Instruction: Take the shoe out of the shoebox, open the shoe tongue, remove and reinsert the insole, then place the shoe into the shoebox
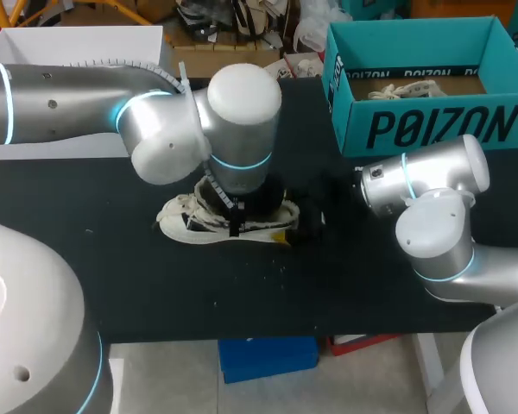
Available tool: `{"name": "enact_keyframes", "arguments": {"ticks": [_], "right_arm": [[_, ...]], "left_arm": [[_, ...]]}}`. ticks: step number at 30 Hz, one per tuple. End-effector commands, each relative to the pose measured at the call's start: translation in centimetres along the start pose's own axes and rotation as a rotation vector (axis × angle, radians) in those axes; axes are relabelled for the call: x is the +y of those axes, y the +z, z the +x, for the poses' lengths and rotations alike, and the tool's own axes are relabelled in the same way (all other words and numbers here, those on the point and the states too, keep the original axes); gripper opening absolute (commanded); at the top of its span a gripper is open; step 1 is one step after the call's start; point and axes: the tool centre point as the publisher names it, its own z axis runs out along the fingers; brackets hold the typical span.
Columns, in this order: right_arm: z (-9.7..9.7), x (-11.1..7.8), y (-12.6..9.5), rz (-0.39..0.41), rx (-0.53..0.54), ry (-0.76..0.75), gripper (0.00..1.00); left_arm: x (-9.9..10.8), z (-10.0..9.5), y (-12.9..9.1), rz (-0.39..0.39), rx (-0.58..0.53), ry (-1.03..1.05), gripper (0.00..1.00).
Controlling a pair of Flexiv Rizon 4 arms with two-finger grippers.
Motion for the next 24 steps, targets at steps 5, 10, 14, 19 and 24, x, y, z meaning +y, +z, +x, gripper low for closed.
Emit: {"name": "enact_keyframes", "arguments": {"ticks": [5, 10, 14, 19, 24], "right_arm": [[-0.1, -0.2, -0.1, 0.002, -0.001, 0.002, 0.00], [-0.1, -0.2, -0.1, 0.002, -0.001, 0.002, 0.00], [-0.1, -0.2, -0.1, 0.002, -0.001, 0.002, 0.00], [-0.1, -0.2, -0.1, 0.002, -0.001, 0.002, 0.00], [-0.1, -0.2, -0.1, 0.002, -0.001, 0.002, 0.00]], "left_arm": [[1.9, -0.7, 0.7, -0.020, -0.271, -0.043, 0.18], [2.1, -1.7, 0.3, 0.018, -0.350, -0.053, 0.18], [2.1, -2.2, 0.1, 0.069, -0.381, -0.074, 0.16], [2.1, -2.3, 0.0, 0.110, -0.378, -0.051, 0.10], [1.6, -2.4, 0.5, 0.181, -0.301, 0.045, 0.00]]}}
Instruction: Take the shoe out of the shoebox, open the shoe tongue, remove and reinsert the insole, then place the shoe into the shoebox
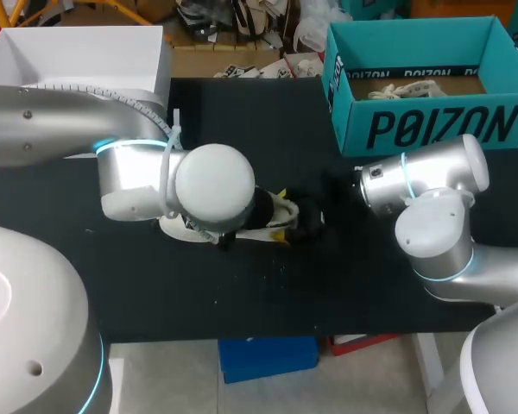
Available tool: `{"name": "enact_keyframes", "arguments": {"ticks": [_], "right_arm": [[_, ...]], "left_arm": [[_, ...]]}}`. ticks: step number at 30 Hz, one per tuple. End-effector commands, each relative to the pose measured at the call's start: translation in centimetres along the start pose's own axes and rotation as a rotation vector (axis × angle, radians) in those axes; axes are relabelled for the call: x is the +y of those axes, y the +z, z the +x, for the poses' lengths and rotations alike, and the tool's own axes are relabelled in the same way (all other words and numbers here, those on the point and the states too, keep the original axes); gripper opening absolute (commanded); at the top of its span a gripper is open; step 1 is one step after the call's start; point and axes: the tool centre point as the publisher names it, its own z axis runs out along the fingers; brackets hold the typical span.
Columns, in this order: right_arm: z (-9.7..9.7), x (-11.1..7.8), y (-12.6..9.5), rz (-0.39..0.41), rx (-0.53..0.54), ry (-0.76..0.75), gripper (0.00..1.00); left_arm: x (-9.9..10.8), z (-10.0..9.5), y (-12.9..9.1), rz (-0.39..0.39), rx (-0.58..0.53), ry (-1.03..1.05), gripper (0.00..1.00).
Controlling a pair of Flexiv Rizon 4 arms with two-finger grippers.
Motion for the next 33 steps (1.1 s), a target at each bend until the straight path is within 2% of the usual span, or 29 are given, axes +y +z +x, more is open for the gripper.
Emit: {"name": "enact_keyframes", "arguments": {"ticks": [1, 5, 12, 22, 26, 33], "right_arm": [[-0.1, -0.3, -0.1, 0.003, 0.000, 0.002, 0.00], [-0.1, -0.3, -0.1, 0.003, 0.000, 0.002, 0.00], [-0.1, -0.3, -0.1, 0.003, 0.000, 0.002, 0.00], [-0.1, -0.3, -0.1, 0.003, 0.000, 0.002, 0.00], [-0.1, -0.3, -0.1, 0.003, 0.000, 0.002, 0.00], [-0.1, -0.3, -0.1, 0.003, 0.000, 0.002, 0.00]], "left_arm": [[0.8, -0.4, 1.0, 0.115, 0.088, 0.041, 0.00], [0.7, -0.4, 0.3, 0.169, 0.146, 0.076, 0.00], [1.3, -0.7, -2.5, 0.235, 0.223, 0.068, 0.00], [1.6, -1.2, -6.2, 0.295, 0.245, 0.029, 0.00], [0.8, -1.3, -6.3, 0.330, 0.258, 0.052, 0.00], [-1.7, -1.0, -4.4, 0.353, 0.282, 0.091, 0.00]]}}
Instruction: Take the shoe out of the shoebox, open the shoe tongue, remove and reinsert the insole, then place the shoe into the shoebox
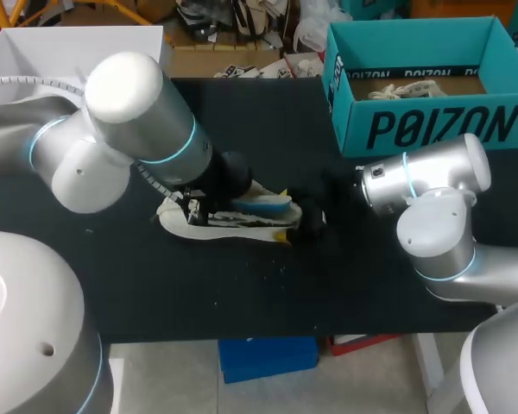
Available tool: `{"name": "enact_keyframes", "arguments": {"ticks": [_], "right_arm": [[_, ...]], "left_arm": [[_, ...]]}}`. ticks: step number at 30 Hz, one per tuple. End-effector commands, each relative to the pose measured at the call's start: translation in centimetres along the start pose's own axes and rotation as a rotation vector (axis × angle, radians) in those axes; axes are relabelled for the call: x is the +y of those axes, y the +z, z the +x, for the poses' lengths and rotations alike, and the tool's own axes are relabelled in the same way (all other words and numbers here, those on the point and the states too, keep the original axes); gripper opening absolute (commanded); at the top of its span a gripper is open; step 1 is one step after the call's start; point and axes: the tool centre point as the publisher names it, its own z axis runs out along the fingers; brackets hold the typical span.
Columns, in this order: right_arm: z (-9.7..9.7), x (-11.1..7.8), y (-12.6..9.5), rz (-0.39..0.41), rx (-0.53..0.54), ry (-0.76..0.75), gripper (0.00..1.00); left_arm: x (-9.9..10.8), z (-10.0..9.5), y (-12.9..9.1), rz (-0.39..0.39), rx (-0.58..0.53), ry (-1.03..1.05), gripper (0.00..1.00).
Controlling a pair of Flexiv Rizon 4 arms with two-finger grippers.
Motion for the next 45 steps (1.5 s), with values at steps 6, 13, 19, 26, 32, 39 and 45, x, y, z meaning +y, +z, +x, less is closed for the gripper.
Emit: {"name": "enact_keyframes", "arguments": {"ticks": [6, 13, 19, 26, 32, 39, 45], "right_arm": [[-0.1, -0.3, 0.1, 0.001, 0.000, 0.001, 0.00], [-0.1, -0.3, 0.1, 0.001, 0.000, 0.001, 0.00], [-0.1, -0.3, 0.1, 0.001, 0.000, 0.001, 0.00], [-0.1, -0.3, 0.1, 0.001, 0.000, 0.001, 0.00], [-0.1, -0.3, 0.1, 0.001, 0.000, 0.001, 0.00], [-0.1, -0.3, 0.1, 0.001, 0.000, 0.001, 0.00], [-0.1, -0.3, 0.1, 0.001, 0.000, 0.001, 0.00]], "left_arm": [[-1.4, -0.8, 3.3, 0.067, 0.037, 0.035, 0.27], [-2.6, -1.3, 3.9, 0.104, 0.029, 0.062, 0.27], [-3.7, -1.4, 3.6, 0.149, 0.018, 0.107, 0.27], [-4.8, -1.5, 3.3, 0.184, 0.014, 0.134, 0.27], [-6.2, -1.8, 3.7, 0.216, 0.026, 0.158, 0.27], [-8.0, -1.8, 4.4, 0.231, 0.043, 0.193, 0.27], [-8.9, -1.9, 4.5, 0.237, 0.044, 0.209, 0.27]]}}
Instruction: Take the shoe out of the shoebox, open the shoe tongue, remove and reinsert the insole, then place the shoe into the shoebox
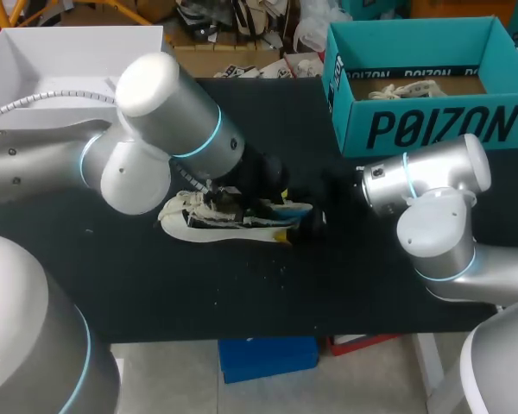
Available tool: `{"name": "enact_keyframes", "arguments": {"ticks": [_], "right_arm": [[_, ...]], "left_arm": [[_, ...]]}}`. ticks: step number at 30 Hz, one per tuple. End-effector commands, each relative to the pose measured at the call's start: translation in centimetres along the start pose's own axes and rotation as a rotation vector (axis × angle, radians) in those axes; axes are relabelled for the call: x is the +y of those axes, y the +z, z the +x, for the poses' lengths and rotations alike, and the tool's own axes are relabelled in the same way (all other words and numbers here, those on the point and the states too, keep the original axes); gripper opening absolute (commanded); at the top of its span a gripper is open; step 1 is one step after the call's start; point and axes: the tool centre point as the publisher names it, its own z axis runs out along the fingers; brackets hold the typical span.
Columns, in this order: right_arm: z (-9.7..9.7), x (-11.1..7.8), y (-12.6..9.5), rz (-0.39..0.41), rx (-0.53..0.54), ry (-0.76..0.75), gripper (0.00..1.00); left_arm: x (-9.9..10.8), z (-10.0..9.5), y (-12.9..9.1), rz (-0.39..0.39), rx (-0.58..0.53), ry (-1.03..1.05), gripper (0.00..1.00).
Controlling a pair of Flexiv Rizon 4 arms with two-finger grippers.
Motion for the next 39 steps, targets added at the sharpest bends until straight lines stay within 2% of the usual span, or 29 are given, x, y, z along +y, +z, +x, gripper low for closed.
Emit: {"name": "enact_keyframes", "arguments": {"ticks": [1, 9, 10, 12, 13, 17, 25, 30, 34, 39], "right_arm": [[-0.1, -0.2, 0.1, 0.001, 0.000, 0.001, 0.00], [-0.1, -0.2, 0.1, 0.001, 0.000, 0.001, 0.00], [-0.1, -0.2, 0.1, 0.001, 0.000, 0.001, 0.00], [-0.1, -0.2, 0.1, 0.001, 0.000, 0.001, 0.00], [-0.1, -0.2, 0.1, 0.001, 0.000, 0.001, 0.00], [-0.1, -0.2, 0.1, 0.001, 0.000, 0.001, 0.00], [-0.1, -0.2, 0.1, 0.001, 0.000, 0.001, 0.00], [-0.1, -0.2, 0.1, 0.001, 0.000, 0.001, 0.00], [-0.1, -0.2, 0.1, 0.001, 0.000, 0.001, 0.00], [-0.1, -0.2, 0.1, 0.001, 0.000, 0.001, 0.00]], "left_arm": [[-0.3, -0.3, 0.6, 0.002, -0.001, 0.009, 0.27], [-0.6, -0.6, 1.4, -0.009, 0.003, 0.009, 0.26], [-0.6, -0.6, 1.5, -0.010, 0.004, 0.010, 0.24], [-0.5, -0.6, 1.4, -0.011, 0.005, 0.011, 0.00], [-0.5, -0.5, 1.2, -0.010, 0.004, 0.011, 0.00], [-0.3, 0.2, -0.6, -0.005, -0.009, 0.015, 0.00], [-0.8, 3.1, -6.6, 0.107, -0.035, 0.018, 0.00], [-3.5, 2.6, -9.7, 0.177, -0.023, -0.039, 0.00], [-7.0, 1.1, -12.1, 0.324, 0.003, -0.085, 0.00], [-11.3, -0.9, -16.9, 0.508, 0.006, -0.137, 0.00]]}}
